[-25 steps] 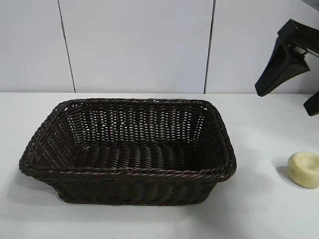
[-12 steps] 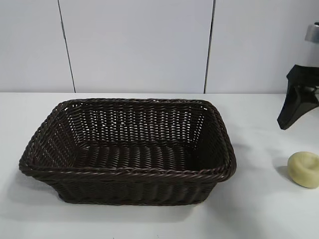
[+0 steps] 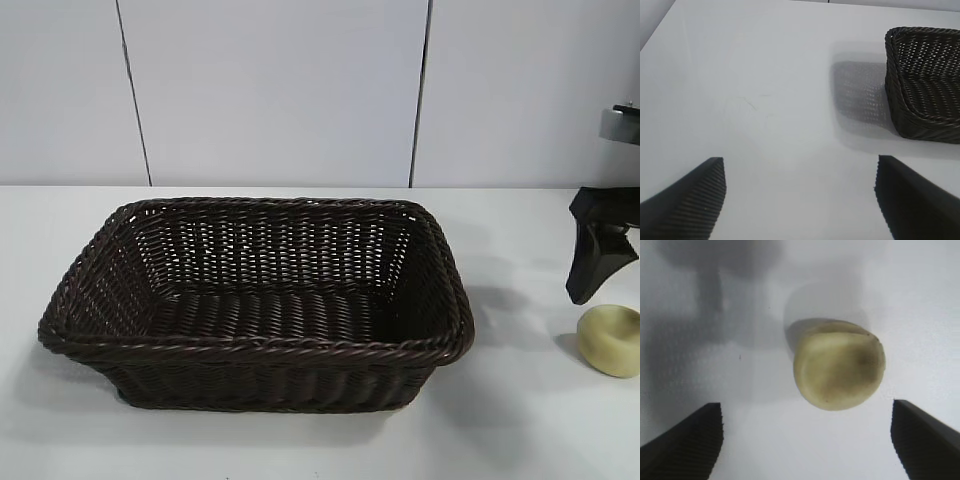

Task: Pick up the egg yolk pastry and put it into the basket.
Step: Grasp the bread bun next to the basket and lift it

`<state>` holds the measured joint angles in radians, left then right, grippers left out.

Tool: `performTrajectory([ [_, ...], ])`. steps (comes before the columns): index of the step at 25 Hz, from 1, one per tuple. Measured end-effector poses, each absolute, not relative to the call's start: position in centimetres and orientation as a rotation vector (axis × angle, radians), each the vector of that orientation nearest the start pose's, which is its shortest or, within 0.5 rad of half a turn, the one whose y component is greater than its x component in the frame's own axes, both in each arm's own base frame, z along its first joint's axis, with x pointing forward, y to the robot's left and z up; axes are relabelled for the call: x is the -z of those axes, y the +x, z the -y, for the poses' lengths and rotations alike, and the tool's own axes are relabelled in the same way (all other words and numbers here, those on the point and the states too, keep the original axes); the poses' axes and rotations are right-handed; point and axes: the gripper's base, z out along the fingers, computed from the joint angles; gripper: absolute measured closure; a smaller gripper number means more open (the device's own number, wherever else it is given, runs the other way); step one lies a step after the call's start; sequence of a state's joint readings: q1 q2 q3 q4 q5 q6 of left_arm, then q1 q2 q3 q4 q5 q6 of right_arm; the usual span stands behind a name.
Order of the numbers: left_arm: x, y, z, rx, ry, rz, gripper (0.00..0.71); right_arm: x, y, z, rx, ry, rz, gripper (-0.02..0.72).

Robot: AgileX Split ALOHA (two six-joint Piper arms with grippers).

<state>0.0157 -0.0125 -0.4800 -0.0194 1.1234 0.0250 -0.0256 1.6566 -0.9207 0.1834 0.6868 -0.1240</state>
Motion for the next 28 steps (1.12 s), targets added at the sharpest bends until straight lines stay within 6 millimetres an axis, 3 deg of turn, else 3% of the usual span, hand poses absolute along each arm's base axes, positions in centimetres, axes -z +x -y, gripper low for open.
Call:
performTrajectory([
  [8, -26.7, -0.7, 0.2, -0.001, 0.011, -2.114, 0.115, -15.7, 30.5, 0.1, -0.114, 0.064, -2.936, 0.050],
  [15, -26.7, -0.7, 0.2, -0.001, 0.011, -2.114, 0.115, -14.8, 30.9, 0.3, -0.088, 0.089, -2.924, 0.075],
  [18, -26.7, -0.7, 0.2, -0.001, 0.011, -2.114, 0.115, -14.8, 30.9, 0.4, -0.073, 0.108, -2.926, 0.208],
  [24, -26.7, -0.7, 0.2, -0.001, 0.011, -2.114, 0.115, -14.8, 30.8, 0.4, -0.068, 0.120, -2.931, 0.625],
  [28, -26.7, -0.7, 0.2, -0.001, 0.011, -2.114, 0.115, -14.9, 30.7, 0.4, -0.069, 0.119, -2.953, 0.678],
])
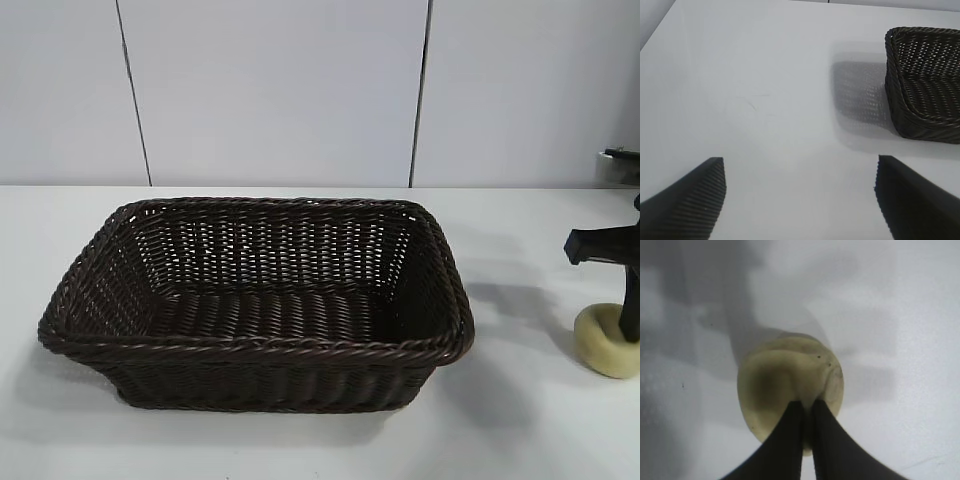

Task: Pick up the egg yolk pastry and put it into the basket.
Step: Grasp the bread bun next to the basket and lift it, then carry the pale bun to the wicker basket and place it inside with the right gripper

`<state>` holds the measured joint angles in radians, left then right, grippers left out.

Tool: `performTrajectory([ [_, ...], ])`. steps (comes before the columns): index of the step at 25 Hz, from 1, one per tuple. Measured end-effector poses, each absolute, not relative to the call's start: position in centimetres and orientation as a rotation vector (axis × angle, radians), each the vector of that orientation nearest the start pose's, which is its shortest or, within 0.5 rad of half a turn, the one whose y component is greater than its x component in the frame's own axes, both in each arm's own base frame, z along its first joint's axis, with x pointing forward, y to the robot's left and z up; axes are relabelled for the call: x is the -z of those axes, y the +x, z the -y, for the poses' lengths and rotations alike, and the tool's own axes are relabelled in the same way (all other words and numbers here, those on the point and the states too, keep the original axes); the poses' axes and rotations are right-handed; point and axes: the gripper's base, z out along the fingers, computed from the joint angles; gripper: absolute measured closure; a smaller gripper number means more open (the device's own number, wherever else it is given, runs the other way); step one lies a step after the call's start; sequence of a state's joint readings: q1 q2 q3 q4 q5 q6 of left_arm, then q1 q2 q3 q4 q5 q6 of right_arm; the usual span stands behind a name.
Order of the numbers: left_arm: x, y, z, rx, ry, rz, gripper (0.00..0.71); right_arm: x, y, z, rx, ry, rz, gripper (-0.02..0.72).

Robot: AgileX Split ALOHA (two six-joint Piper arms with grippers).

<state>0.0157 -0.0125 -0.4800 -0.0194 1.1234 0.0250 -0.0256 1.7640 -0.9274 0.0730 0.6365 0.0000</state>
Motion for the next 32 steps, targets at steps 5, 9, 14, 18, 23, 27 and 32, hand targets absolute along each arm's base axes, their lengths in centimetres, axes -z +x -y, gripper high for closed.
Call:
performTrajectory([
  [5, -26.7, -0.7, 0.2, -0.001, 0.011, -2.114, 0.115, -17.0, 31.0, 0.4, -0.073, 0.113, -2.924, 0.682],
  [9, -26.7, -0.7, 0.2, -0.001, 0.011, -2.114, 0.115, -20.7, 31.2, 0.3, -0.077, 0.103, -2.836, 0.682],
  [14, -26.7, -0.7, 0.2, -0.001, 0.011, -2.114, 0.115, -24.7, 30.6, 0.2, -0.098, 0.104, -2.755, 0.682],
  [18, -26.7, -0.7, 0.2, -0.001, 0.011, -2.114, 0.115, -26.3, 29.8, 0.0, -0.121, 0.111, -2.729, 0.682],
  [23, -26.7, -0.7, 0.2, -0.001, 0.011, -2.114, 0.115, -26.6, 29.4, -0.6, -0.220, 0.096, -2.745, 0.682],
  [27, -26.7, -0.7, 0.2, -0.001, 0.011, -2.114, 0.115, -26.9, 29.6, -1.7, -0.400, 0.102, -2.706, 0.682],
  [32, -26.7, -0.7, 0.2, -0.001, 0.011, -2.114, 0.115, -27.6, 30.1, -4.8, -0.564, 0.039, -2.600, 0.682],
])
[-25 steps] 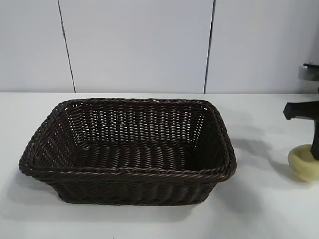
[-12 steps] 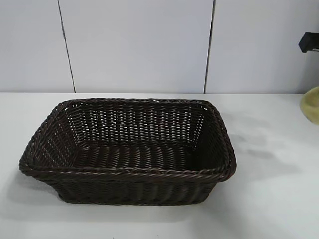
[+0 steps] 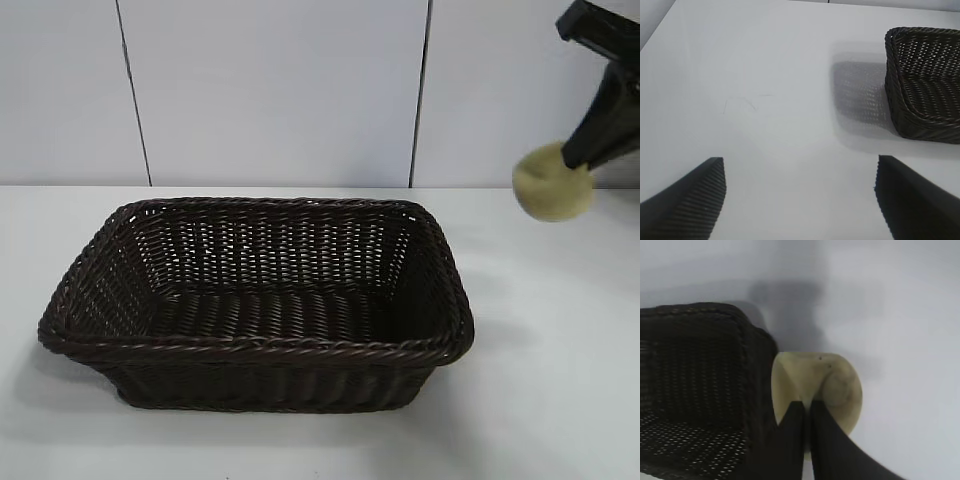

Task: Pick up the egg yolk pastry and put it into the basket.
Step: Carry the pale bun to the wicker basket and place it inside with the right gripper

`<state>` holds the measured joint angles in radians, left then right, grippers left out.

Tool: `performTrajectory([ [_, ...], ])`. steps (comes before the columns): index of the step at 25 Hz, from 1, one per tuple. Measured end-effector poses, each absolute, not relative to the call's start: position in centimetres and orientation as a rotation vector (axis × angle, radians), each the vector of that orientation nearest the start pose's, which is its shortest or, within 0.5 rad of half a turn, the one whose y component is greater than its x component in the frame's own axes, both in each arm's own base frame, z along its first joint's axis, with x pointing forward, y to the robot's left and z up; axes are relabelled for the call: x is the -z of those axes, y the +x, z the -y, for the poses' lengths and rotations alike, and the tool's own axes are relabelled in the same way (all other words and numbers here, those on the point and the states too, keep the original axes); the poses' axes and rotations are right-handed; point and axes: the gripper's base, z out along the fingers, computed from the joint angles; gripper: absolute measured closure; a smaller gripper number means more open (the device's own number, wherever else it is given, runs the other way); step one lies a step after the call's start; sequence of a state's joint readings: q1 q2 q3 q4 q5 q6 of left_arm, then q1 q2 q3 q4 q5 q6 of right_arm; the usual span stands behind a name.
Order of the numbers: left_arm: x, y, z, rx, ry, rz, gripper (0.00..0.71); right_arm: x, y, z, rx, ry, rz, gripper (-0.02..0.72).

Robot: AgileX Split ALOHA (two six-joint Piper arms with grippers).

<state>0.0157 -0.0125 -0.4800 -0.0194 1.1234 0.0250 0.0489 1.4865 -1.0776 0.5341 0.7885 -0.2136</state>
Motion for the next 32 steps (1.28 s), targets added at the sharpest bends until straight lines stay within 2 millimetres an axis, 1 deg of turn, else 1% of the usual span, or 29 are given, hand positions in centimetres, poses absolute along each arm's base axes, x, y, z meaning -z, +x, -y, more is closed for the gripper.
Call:
performTrajectory([
  [5, -26.7, -0.7, 0.2, -0.001, 0.011, -2.114, 0.115, -28.0, 29.9, -10.2, -0.636, -0.098, -2.505, 0.682],
  [7, -26.7, -0.7, 0.2, -0.001, 0.011, -2.114, 0.115, -27.9, 29.9, -12.8, -0.680, -0.148, -2.488, 0.682],
  [11, -26.7, -0.7, 0.2, -0.001, 0.011, -2.114, 0.115, -26.9, 30.1, -18.0, -0.742, -0.278, -2.496, 0.682],
  [13, -26.7, -0.7, 0.2, -0.001, 0.011, -2.114, 0.115, -26.1, 30.3, -20.3, -0.757, -0.340, -2.503, 0.682],
  [15, -26.7, -0.7, 0.2, -0.001, 0.011, -2.114, 0.115, -25.3, 30.6, -22.4, -0.770, -0.386, -2.510, 0.682],
  [17, -26.7, -0.7, 0.2, -0.001, 0.011, -2.114, 0.115, -24.4, 31.0, -23.7, -0.775, -0.407, -2.522, 0.682],
  [19, -26.7, -0.7, 0.2, -0.001, 0.011, -2.114, 0.115, -23.3, 31.4, -24.5, -0.771, -0.408, -2.542, 0.682],
  [28, -26.7, -0.7, 0.2, -0.001, 0.011, -2.114, 0.115, -19.3, 32.3, -25.1, -0.731, -0.388, -2.642, 0.682],
  [30, -26.7, -0.7, 0.2, -0.001, 0.011, -2.114, 0.115, -18.7, 32.4, -25.1, -0.726, -0.376, -2.662, 0.682],
  [32, -26.7, -0.7, 0.2, -0.001, 0.011, -2.114, 0.115, -18.6, 32.4, -25.1, -0.726, -0.369, -2.667, 0.681],
])
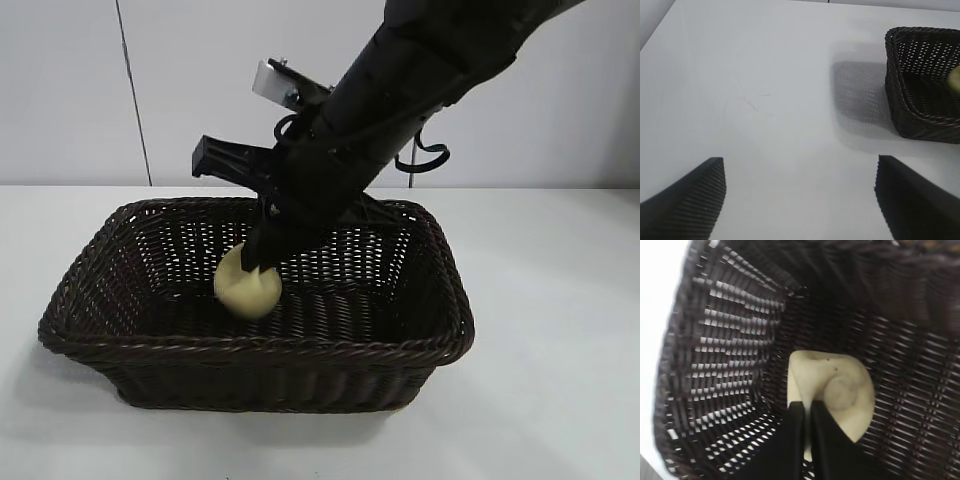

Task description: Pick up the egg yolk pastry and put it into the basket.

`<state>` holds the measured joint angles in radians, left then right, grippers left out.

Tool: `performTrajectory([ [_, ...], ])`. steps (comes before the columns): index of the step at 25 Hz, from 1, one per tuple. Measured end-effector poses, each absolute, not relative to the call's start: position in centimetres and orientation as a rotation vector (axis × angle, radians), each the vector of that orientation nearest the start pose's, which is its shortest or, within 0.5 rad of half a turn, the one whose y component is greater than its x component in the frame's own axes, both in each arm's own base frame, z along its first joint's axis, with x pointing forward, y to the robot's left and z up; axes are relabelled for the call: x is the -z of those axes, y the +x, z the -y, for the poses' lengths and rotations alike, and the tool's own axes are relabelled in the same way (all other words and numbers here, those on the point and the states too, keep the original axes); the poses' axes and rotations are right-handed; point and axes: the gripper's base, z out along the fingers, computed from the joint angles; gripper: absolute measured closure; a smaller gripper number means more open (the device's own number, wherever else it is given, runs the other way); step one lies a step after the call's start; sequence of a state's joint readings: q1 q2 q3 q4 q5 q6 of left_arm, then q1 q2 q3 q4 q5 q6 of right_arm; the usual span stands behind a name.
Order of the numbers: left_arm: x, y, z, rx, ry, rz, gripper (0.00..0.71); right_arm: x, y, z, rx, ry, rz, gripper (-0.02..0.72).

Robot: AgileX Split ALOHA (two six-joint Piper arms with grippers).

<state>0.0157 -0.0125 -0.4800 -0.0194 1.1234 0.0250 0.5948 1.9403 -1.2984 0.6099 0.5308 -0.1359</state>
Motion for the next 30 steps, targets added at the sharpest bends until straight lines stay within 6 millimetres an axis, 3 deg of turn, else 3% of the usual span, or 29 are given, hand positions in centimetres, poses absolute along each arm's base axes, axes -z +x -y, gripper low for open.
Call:
performTrajectory([
  [4, -26.7, -0.7, 0.2, -0.001, 0.011, -2.114, 0.115, -18.6, 32.4, -25.1, -0.727, -0.366, -2.668, 0.629],
  [6, -26.7, -0.7, 0.2, -0.001, 0.011, -2.114, 0.115, -18.6, 32.4, -25.1, -0.729, -0.369, -2.675, 0.526],
  [10, -26.7, -0.7, 0.2, -0.001, 0.011, -2.114, 0.115, -18.5, 32.1, -25.1, -0.716, -0.411, -2.703, 0.237],
  [12, -26.7, -0.7, 0.2, -0.001, 0.011, -2.114, 0.115, -18.6, 32.1, -25.1, -0.715, -0.430, -2.710, 0.163],
  [15, -26.7, -0.7, 0.2, -0.001, 0.011, -2.114, 0.115, -19.9, 32.3, -25.4, -0.723, -0.481, -2.713, 0.129],
  [18, -26.7, -0.7, 0.2, -0.001, 0.011, -2.114, 0.115, -22.5, 32.9, -25.8, -0.702, -0.524, -2.716, 0.122],
  [22, -26.7, -0.7, 0.2, -0.001, 0.011, -2.114, 0.115, -26.0, 33.9, -25.3, -0.528, -0.502, -2.748, 0.122],
  [26, -26.7, -0.7, 0.2, -0.001, 0.011, -2.114, 0.115, -27.8, 34.5, -23.8, -0.271, -0.530, -2.773, 0.122],
  [30, -26.7, -0.7, 0.2, -0.001, 0.011, -2.114, 0.115, -28.0, 35.2, -22.1, -0.181, -0.487, -2.803, 0.122],
])
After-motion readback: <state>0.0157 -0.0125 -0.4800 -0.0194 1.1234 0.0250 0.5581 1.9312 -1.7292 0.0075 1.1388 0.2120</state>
